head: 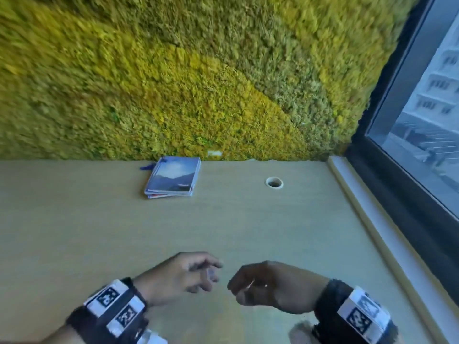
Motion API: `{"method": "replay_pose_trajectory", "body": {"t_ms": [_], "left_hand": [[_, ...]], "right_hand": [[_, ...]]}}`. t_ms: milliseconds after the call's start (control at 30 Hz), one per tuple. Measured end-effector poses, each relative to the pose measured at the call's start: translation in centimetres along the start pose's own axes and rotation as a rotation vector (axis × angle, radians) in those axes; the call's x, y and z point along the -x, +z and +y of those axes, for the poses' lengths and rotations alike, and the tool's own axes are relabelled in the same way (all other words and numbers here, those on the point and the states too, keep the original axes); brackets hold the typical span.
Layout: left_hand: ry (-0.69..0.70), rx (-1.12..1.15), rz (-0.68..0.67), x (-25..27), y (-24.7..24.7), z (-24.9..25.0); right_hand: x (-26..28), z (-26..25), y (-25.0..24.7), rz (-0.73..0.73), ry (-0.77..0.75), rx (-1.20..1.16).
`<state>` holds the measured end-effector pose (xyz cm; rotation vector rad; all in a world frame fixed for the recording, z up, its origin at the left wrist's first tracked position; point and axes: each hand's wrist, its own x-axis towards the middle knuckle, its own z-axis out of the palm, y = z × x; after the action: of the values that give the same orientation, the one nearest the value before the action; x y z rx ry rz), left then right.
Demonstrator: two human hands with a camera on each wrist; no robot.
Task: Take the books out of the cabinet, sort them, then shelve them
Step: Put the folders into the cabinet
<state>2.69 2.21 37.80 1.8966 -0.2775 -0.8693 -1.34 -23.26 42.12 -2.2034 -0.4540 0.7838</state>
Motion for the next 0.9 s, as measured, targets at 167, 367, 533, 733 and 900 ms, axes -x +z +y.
{"method": "replay_pose_trajectory", "body": {"t_ms": [167,367,533,733,900], "left_hand": [[-0.112,0.192,0.367,-3.5,-12.5,1.3],[-0.149,-0.043,0.607,-11.1,-25.0,-2.4],[-0.139,-0.167,0.674,-16.9,-30.5,-3.5],[-0.189,0.105,0.603,-19.8,-31.6,-5.7],[-0.234,0.441,0.31,-16.5,-27.5,-4.9]], "right_hand": [[-12.3,-2.5,-4.8,0.114,0.02,-0.155],[-26.0,-1.2,-7.2,0.417,0.209,-0.401],[-33.1,-1.3,-7.2,0.607,0.187,-0.533],[-34.9,-1.5,-5.5,0.627,0.174,-0.481],[-31.1,-0.6,-4.3,0.629,0.273,-0.743]]}}
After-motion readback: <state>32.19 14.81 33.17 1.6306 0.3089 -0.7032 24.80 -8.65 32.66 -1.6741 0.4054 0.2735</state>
